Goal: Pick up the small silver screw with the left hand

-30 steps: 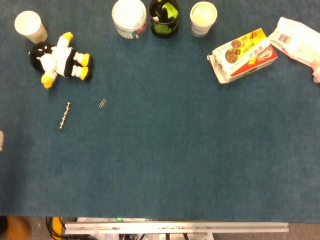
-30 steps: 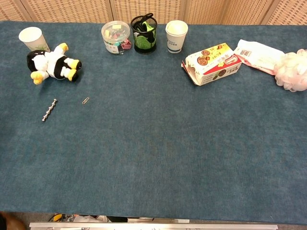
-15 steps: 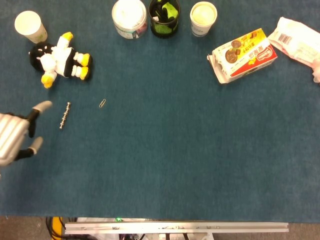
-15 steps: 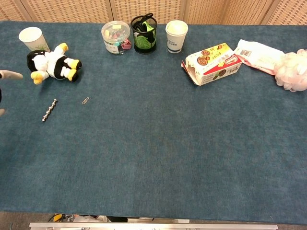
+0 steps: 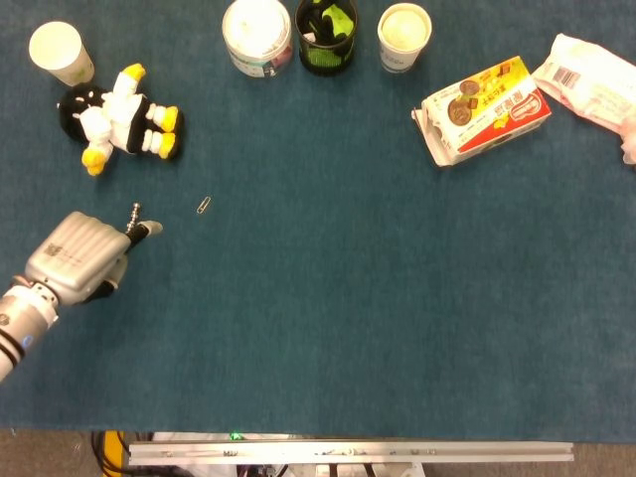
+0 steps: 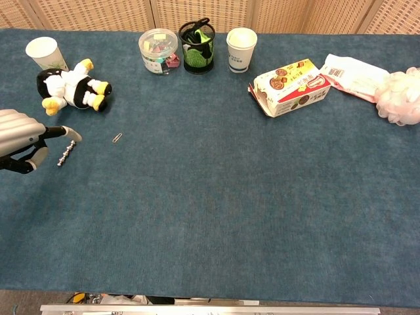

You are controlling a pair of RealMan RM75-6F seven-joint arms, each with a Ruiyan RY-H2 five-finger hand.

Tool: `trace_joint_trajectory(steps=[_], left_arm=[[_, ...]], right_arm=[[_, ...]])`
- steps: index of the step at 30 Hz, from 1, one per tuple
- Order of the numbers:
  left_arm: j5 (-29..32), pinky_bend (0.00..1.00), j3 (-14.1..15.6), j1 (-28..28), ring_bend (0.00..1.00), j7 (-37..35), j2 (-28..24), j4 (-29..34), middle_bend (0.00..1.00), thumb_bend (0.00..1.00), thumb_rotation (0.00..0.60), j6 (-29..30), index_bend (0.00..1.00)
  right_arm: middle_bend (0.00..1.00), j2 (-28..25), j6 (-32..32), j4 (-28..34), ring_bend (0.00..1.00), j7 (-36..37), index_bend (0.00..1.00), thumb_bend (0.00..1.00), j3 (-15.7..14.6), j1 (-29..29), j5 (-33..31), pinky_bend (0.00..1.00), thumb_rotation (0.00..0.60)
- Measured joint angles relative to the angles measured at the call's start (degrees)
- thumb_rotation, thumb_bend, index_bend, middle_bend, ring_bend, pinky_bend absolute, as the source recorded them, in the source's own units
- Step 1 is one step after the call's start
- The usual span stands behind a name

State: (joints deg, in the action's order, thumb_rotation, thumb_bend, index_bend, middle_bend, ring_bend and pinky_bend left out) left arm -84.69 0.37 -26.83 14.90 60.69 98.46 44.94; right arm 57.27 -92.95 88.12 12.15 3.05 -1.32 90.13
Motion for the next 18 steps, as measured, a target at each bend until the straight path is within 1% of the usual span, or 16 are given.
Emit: trace_joint_trajectory(steps=[5, 8, 14, 18], left_arm=[[9.23, 0.80, 0.16, -2.75, 0.87, 7.48, 0.95, 0.12, 0.84, 0.78, 0.600, -4.20, 0.13], [14.50, 0.80, 0.80, -4.17, 0.87, 12.53, 1.32, 0.48, 0.85, 0.78, 0.600, -5.33, 0.13], [23.27, 0.80, 3.21, -6.74, 0.87, 20.02, 1.93, 1.57, 0.85, 0.79, 0.589, -5.61, 0.13], [26.70, 0.81, 5.31, -7.98, 0.87, 22.66, 2.05, 2.54, 0.85, 0.79, 0.579, -4.57, 0.13]], right_arm=[[0.62, 0.11, 0.22, 0.06, 0.63, -0.14, 0.54, 0.31, -0.04, -0.01, -0.19, 0.43, 0.600], [0.62, 0.16, 0.29, 0.06, 0.63, -0.16, 0.54, 0.31, -0.05, -0.02, -0.27, 0.43, 0.600], [0.62, 0.30, 0.22, -0.10, 0.63, 0.01, 0.54, 0.31, -0.10, -0.12, -0.31, 0.43, 0.600], [0.62, 0.29, 0.04, -0.22, 0.63, 0.18, 0.54, 0.31, -0.11, -0.26, -0.33, 0.43, 0.600]])
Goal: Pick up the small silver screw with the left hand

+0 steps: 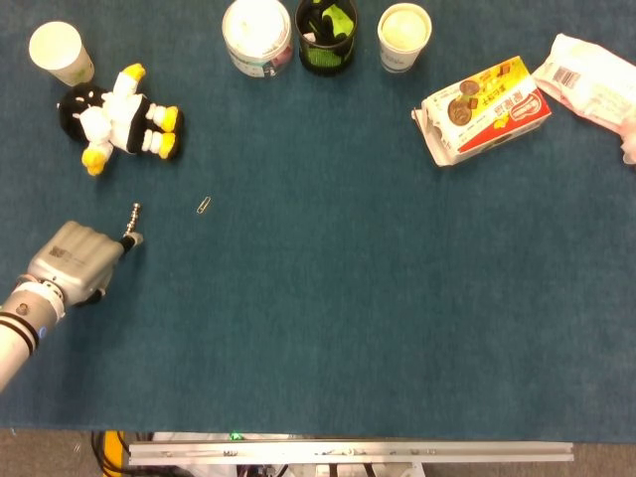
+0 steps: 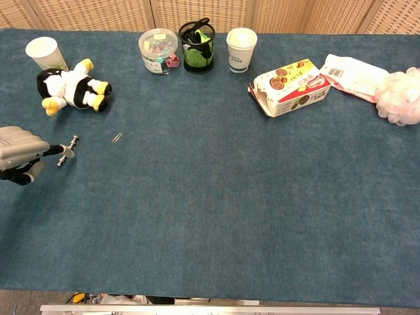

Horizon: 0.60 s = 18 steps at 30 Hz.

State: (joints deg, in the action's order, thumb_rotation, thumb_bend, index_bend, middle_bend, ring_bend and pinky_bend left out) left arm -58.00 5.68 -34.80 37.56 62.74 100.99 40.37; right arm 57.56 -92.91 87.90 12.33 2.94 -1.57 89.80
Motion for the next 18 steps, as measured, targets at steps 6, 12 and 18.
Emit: trace_joint_trajectory(steps=[6, 12, 18], left_arm=[[2.13, 0.81, 2.24, -1.06, 0.87, 0.91, -0.20, 1.22, 0.85, 0.79, 0.573, 1.10, 0.14], [3.54, 0.81, 3.71, -1.95, 0.87, 1.89, 0.29, 1.08, 0.85, 0.79, 0.570, 2.16, 0.15], [5.61, 0.81, 4.27, -2.86, 0.87, 2.55, 0.33, 0.81, 0.85, 0.79, 0.553, 3.57, 0.15]], right_arm=[[0.62, 0.13, -0.11, -0.26, 0.63, 0.39, 0.54, 0.31, 0.00, -0.10, -0.01, 0.43, 0.600], [0.62, 0.14, -0.45, -0.48, 0.64, 0.68, 0.54, 0.31, -0.03, -0.30, 0.06, 0.43, 0.600], [0.62, 0.06, -0.75, -0.47, 0.64, 0.81, 0.54, 0.31, -0.06, -0.59, -0.01, 0.43, 0.600]])
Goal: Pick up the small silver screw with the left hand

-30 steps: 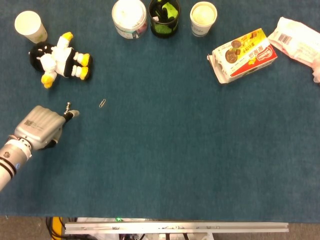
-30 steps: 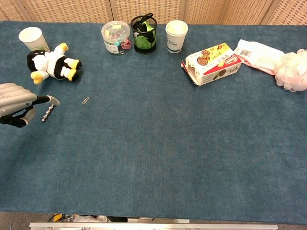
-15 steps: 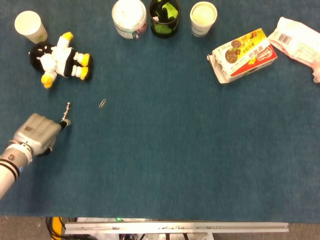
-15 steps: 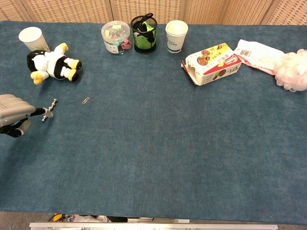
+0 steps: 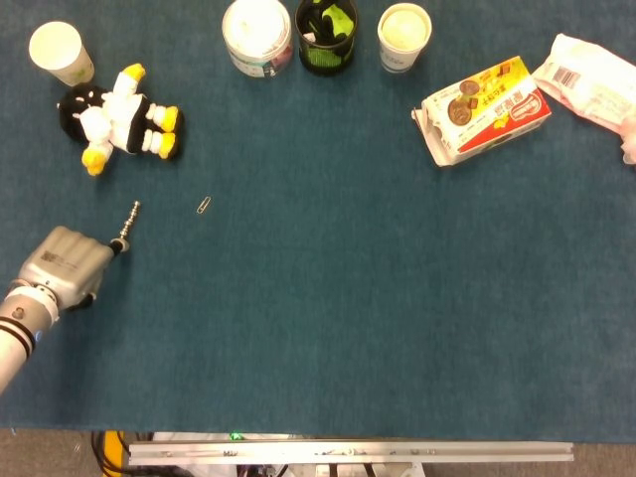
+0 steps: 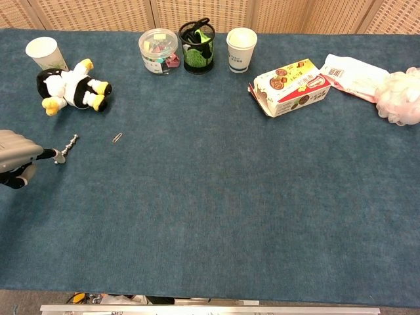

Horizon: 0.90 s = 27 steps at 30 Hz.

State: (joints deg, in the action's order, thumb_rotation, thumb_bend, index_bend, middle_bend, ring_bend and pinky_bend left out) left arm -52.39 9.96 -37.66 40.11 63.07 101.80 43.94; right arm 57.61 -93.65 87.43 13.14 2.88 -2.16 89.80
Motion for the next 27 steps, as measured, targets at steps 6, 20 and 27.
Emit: trace_joint_trajectory(steps=[6, 20, 27], left_arm=[[2.45, 0.81, 0.46, -1.02, 0.87, 0.69, 0.41, -0.83, 0.85, 0.79, 0.547, 1.02, 0.15], [8.38, 0.81, 0.35, -3.63, 0.88, 1.42, 2.15, -3.76, 0.86, 0.79, 0.540, 2.54, 0.15], [11.24, 0.81, 0.04, -4.86, 0.88, 1.48, 2.83, -5.38, 0.86, 0.79, 0.534, 3.16, 0.13]], right_arm=[[0.62, -0.05, -0.17, 0.04, 0.64, 0.04, 0.54, 0.31, -0.03, -0.16, 0.03, 0.43, 0.600], [0.62, -0.29, -0.74, 0.22, 0.65, -0.01, 0.54, 0.31, 0.06, -0.60, -0.08, 0.43, 0.600], [0.62, -0.35, -0.88, 0.24, 0.65, -0.03, 0.54, 0.31, 0.15, -0.68, -0.10, 0.43, 0.600]])
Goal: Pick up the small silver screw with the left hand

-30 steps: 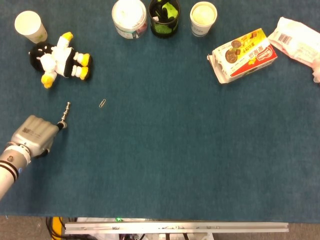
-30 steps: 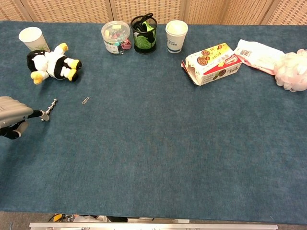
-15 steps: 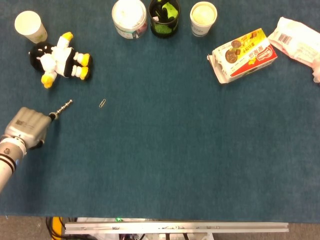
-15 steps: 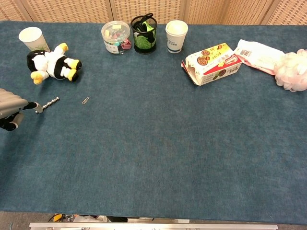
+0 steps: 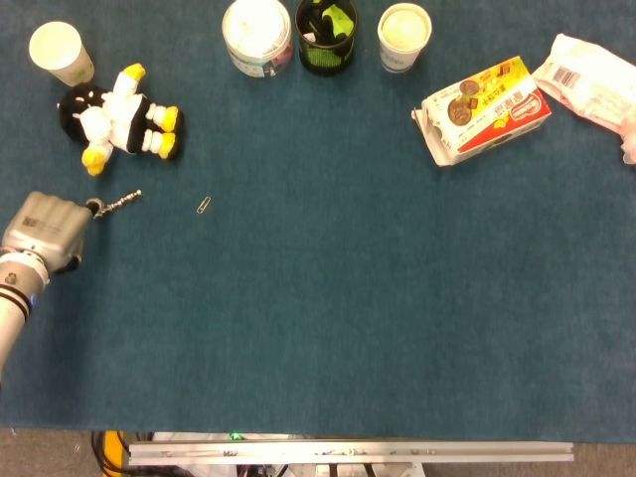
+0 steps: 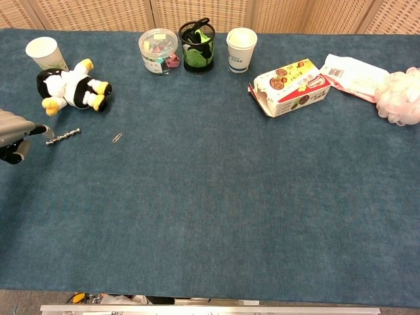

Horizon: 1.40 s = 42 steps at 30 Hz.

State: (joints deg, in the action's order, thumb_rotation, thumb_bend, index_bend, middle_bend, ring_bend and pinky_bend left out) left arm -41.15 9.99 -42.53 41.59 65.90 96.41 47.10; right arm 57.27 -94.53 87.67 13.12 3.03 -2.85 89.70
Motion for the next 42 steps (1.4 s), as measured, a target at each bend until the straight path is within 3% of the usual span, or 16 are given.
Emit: trace_joint_trajectory(steps=[5, 8, 11, 16, 19, 28, 42], left_arm=[[0.79, 0.81, -0.58, -0.08, 0.87, -1.28, 0.01, -0.26, 0.85, 0.76, 0.462, 0.94, 0.14], [-0.21, 0.81, -1.17, 0.56, 0.86, -3.97, -0.03, -0.11, 0.84, 0.70, 0.525, 1.21, 0.15], [-1.54, 0.81, -1.65, 1.04, 0.86, -6.85, 0.03, -0.24, 0.84, 0.69, 0.517, 0.35, 0.16], [-1.71, 0.81, -2.79, 0.51, 0.87, -9.16, 0.53, -1.21, 0.86, 0.69, 0.404, -1.92, 0.14], [-0.55, 0.81, -3.06, -0.53, 0.88, -8.50, 0.89, -1.27, 0.87, 0.69, 0.375, -2.12, 0.13], [6.02, 0.81, -2.93, -4.24, 0.88, -4.01, 2.67, -1.29, 0.87, 0.69, 0.367, -1.67, 0.12], [14.43, 0.81, -0.15, -8.89, 0.88, 1.72, 5.33, -0.72, 0.87, 0.69, 0.367, -0.03, 0.12]], right_arm=[[0.62, -0.04, -0.17, -0.07, 0.65, 0.19, 0.54, 0.31, 0.06, -0.13, -0.06, 0.43, 0.600], [0.62, 0.08, -0.10, -0.32, 0.65, 0.47, 0.54, 0.31, 0.07, -0.15, -0.15, 0.43, 0.600], [0.62, 0.26, 0.07, -0.63, 0.65, 0.82, 0.54, 0.31, 0.03, -0.10, -0.13, 0.43, 0.600], [0.62, 0.35, 0.01, -1.07, 0.65, 1.26, 0.54, 0.31, 0.07, -0.19, -0.23, 0.43, 0.600], [0.62, 0.37, -0.06, -1.31, 0.65, 1.55, 0.54, 0.31, 0.07, -0.34, -0.41, 0.43, 0.600], [0.62, 0.57, -0.30, -2.19, 0.65, 2.47, 0.54, 0.31, 0.09, -0.88, -0.97, 0.43, 0.600], [0.62, 0.75, -0.41, -3.01, 0.66, 3.30, 0.54, 0.31, 0.16, -1.29, -1.25, 0.43, 0.600]])
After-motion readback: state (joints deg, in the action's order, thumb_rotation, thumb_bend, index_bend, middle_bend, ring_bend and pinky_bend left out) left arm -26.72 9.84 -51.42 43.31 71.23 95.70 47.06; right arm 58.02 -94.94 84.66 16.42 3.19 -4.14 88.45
